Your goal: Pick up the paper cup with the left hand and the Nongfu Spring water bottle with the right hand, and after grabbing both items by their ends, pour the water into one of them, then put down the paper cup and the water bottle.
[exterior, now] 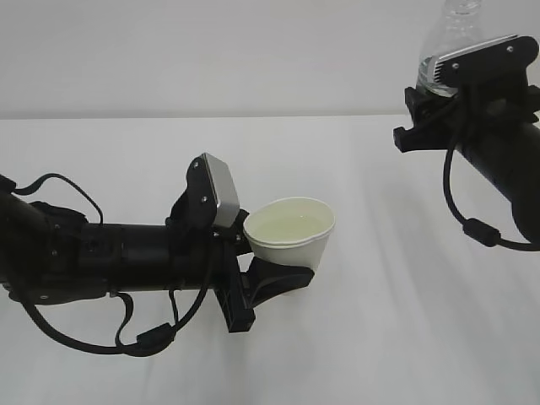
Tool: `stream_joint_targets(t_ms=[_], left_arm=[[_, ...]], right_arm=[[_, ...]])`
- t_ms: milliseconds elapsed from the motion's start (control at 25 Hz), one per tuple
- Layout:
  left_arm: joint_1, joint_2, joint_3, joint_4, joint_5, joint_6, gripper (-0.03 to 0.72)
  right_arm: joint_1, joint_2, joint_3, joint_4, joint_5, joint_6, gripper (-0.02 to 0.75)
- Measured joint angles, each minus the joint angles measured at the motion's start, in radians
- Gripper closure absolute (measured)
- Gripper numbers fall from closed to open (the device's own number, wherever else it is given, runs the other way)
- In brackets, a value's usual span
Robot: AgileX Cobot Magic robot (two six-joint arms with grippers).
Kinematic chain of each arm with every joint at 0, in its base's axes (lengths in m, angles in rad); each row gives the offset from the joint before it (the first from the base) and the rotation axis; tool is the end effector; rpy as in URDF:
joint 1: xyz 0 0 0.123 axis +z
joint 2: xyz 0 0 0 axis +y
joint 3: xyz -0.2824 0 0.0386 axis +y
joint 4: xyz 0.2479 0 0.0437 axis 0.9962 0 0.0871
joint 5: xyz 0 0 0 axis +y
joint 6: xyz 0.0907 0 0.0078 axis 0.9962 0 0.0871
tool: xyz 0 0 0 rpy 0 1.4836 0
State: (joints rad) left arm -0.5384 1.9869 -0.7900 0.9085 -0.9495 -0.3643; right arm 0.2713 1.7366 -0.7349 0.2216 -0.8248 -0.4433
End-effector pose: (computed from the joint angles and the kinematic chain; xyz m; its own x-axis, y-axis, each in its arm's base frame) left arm 0.2663 -0.2270 0.1236 -0.0754 0.2894 -0.9542 0.9576 0.2878 0.0116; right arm 0.3358 0.0782 0.2006 -0.0625 -0.3118 -0.9481 -0.1333 0.9440 -0.3017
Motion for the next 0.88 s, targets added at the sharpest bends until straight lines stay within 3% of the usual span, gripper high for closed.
stream_joint_targets(t_ms=[360, 880], left_arm=[[0.0, 0.0, 0.0, 0.0, 0.0, 0.0, 0.3], [0.0, 0.0, 0.0, -0.002, 0.0, 0.0, 0.3]], right_arm=[[0.0, 0.045, 0.002, 0.027, 0.022, 0.049, 0.286], [0.0, 0.223, 0.002, 0.027, -0.129, 0.182, 0.287]])
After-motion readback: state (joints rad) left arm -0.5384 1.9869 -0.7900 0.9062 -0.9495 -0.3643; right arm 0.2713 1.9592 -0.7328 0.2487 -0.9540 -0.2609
